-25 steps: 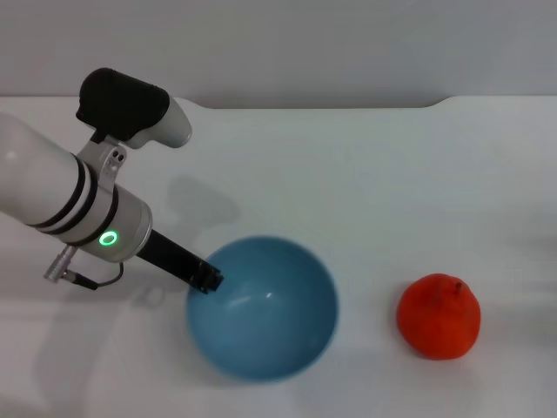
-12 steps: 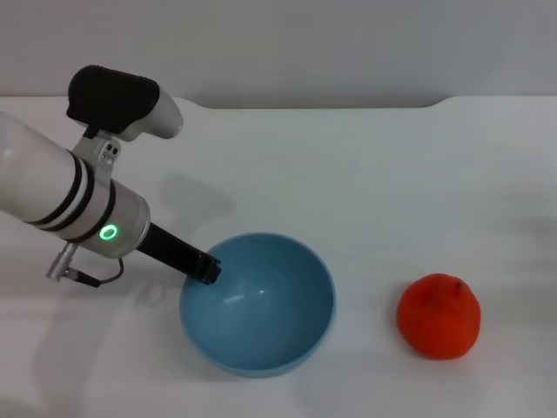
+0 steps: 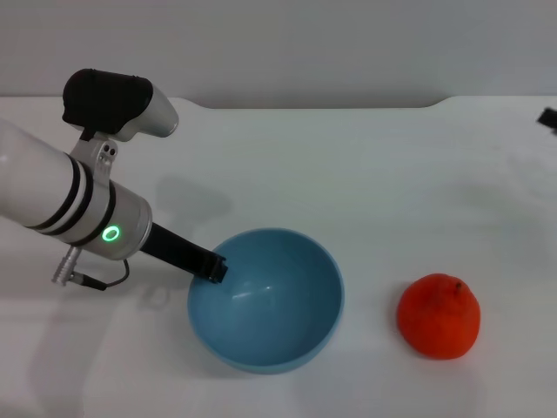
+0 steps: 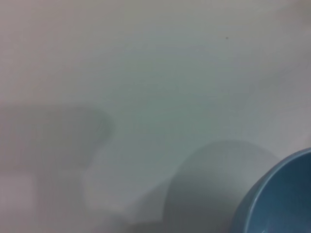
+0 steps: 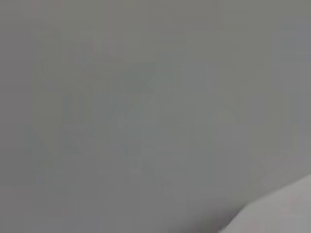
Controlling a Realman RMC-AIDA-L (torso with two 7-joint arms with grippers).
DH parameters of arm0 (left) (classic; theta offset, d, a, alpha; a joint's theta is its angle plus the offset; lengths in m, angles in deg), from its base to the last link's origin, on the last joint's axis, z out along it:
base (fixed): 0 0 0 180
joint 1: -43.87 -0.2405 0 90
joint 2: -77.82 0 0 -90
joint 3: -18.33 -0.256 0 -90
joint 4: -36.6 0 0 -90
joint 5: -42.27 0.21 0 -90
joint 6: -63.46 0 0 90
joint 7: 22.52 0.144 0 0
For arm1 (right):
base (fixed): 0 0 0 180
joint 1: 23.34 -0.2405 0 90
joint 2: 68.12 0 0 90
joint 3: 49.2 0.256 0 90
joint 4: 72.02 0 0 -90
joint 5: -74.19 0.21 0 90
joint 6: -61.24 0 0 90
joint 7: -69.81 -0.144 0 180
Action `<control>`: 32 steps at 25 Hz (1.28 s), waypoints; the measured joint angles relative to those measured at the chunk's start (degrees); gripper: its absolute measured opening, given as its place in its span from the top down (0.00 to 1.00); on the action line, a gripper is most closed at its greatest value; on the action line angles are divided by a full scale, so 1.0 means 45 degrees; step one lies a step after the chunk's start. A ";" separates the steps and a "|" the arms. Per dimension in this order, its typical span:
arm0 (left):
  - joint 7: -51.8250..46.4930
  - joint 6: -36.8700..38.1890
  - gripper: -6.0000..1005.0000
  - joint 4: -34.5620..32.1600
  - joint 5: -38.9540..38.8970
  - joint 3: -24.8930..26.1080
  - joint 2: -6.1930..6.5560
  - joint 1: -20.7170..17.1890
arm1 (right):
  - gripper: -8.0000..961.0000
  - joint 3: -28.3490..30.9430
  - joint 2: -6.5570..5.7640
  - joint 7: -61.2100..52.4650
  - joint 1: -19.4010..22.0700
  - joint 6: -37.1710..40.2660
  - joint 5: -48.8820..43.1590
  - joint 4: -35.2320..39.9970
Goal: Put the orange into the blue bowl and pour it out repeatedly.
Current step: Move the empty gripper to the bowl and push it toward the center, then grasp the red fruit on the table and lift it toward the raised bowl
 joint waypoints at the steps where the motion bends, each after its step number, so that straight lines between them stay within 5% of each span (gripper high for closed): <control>1: -0.0030 -0.0037 1.00 -0.0009 -0.0001 -0.0018 -0.0007 0.0001 | 0.59 -0.0400 -0.0001 -0.0769 -0.0044 0.0424 -0.0673 0.0648; 6: -0.0276 -0.0463 1.00 -0.0124 -0.0089 -0.0038 -0.0028 0.0035 | 0.59 -0.1933 -0.0071 -0.3763 -0.0883 0.4137 -0.5251 0.4188; 12: -0.0327 -0.0863 1.00 -0.0142 -0.0134 -0.0075 -0.0025 0.0102 | 0.59 -0.3264 -0.0114 -0.4406 -0.2135 0.7335 -0.7511 0.5379; 20: -0.0327 -0.0958 1.00 -0.0164 -0.0134 -0.0034 0.0015 0.0081 | 0.59 -0.5382 0.0398 -0.4633 -0.2061 0.7788 -0.7594 0.5847; 32: -0.0213 -0.0931 1.00 -0.0164 -0.0123 -0.0015 0.0036 0.0042 | 0.59 -0.8981 0.0483 -0.5692 -0.2135 0.5658 -0.7786 0.4652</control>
